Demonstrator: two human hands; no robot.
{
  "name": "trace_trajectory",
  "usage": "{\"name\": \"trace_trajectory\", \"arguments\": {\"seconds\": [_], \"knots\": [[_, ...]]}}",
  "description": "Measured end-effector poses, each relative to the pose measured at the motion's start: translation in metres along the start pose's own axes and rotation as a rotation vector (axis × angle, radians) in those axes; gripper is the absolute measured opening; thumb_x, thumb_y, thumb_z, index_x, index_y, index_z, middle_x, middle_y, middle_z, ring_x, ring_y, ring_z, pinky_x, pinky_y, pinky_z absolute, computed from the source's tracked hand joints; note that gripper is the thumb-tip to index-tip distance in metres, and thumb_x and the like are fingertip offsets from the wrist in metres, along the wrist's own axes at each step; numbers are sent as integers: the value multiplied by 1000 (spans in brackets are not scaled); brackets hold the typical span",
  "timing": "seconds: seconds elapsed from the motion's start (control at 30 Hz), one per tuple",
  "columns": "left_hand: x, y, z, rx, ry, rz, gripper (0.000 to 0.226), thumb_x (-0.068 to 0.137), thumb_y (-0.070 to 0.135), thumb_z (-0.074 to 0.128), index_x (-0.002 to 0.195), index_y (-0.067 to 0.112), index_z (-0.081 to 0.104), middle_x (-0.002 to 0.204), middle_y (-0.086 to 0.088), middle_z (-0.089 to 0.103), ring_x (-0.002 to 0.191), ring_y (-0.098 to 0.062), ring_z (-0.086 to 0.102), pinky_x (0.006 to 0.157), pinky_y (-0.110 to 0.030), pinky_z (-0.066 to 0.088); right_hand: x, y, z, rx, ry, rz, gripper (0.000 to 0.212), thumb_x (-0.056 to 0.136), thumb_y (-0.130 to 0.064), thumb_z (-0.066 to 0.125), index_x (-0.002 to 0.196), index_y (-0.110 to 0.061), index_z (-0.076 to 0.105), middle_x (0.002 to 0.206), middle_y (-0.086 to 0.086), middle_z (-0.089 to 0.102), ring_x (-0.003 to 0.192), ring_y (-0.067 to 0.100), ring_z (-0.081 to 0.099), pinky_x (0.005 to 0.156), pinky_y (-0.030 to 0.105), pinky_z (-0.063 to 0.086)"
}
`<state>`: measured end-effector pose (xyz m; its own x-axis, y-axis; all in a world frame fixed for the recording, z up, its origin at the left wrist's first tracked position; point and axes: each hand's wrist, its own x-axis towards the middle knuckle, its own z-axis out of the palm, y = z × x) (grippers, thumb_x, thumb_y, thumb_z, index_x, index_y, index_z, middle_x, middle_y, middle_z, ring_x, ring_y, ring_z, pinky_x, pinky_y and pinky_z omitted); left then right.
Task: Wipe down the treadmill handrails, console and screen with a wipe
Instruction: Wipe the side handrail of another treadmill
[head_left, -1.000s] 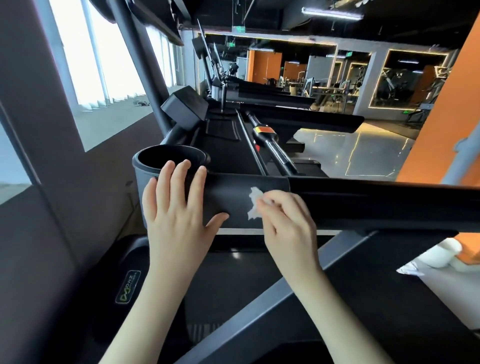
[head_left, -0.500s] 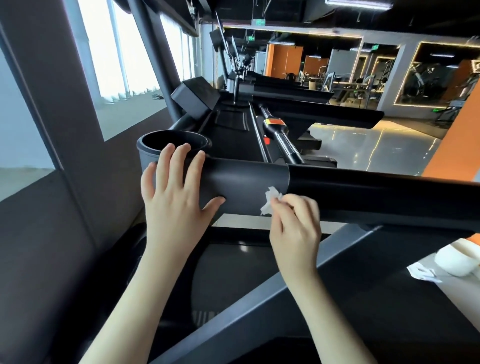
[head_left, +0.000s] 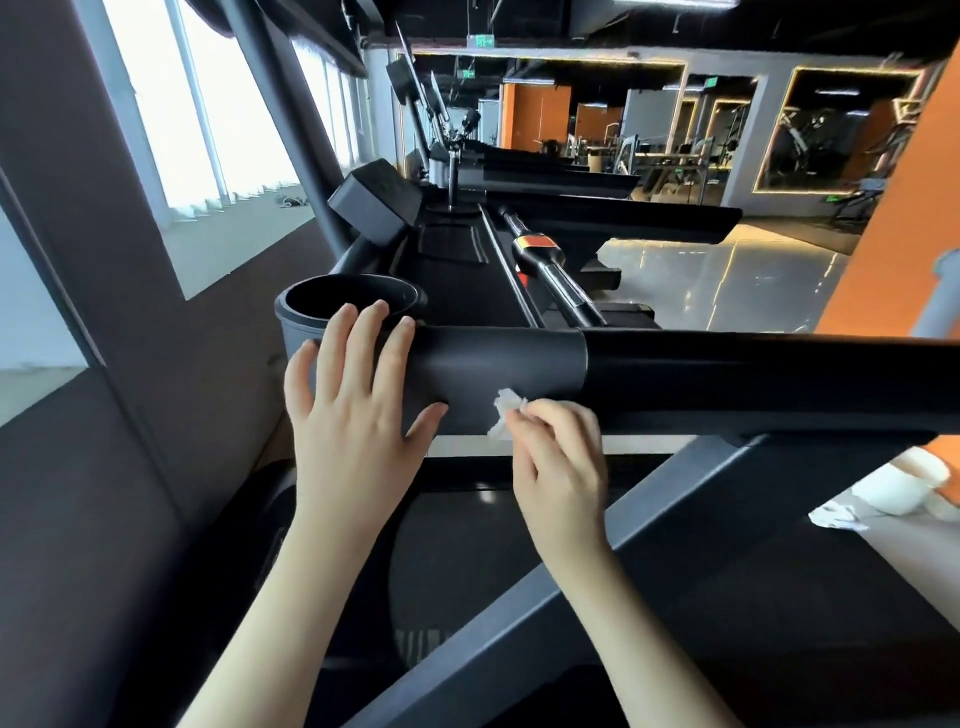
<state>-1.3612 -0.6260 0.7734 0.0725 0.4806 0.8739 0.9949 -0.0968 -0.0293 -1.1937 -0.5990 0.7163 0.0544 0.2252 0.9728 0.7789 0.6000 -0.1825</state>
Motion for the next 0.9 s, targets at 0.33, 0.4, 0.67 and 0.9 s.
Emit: {"name": "trace_trajectory", "arguments": {"seconds": [0.33, 0.4, 0.67, 0.9], "knots": [[1, -23, 3, -153, 47, -36, 73, 75, 46, 62, 137, 10, 48, 139, -16, 47, 135, -35, 31, 105, -50, 28, 6, -10, 7, 1, 142, 91, 19, 94, 1, 57, 87, 3, 75, 90, 10, 65, 81, 25, 55, 72, 30, 50], [2, -23, 4, -170, 56, -38, 75, 75, 47, 61, 138, 9, 48, 139, -15, 48, 135, -34, 32, 104, -49, 29, 8, -10, 3, 6, 103, 18, 16, 92, 4, 60, 87, 3, 75, 89, 8, 65, 81, 24, 55, 72, 33, 51], [1, -25, 9, -167, 87, -22, 74, 76, 48, 63, 137, 10, 47, 137, -14, 49, 134, -34, 34, 104, -49, 32, 80, -9, 5, -25, -24, 98, 23, 82, 10, 55, 85, -4, 73, 84, 3, 67, 84, 21, 48, 77, 21, 40], [2, -25, 9, -162, 91, -13, 73, 75, 47, 63, 136, 11, 47, 137, -13, 49, 134, -33, 33, 103, -48, 31, 128, -1, 0, -175, -494, 326, 21, 85, -12, 54, 76, -6, 72, 79, 14, 69, 82, 37, 59, 75, 38, 46]]}}
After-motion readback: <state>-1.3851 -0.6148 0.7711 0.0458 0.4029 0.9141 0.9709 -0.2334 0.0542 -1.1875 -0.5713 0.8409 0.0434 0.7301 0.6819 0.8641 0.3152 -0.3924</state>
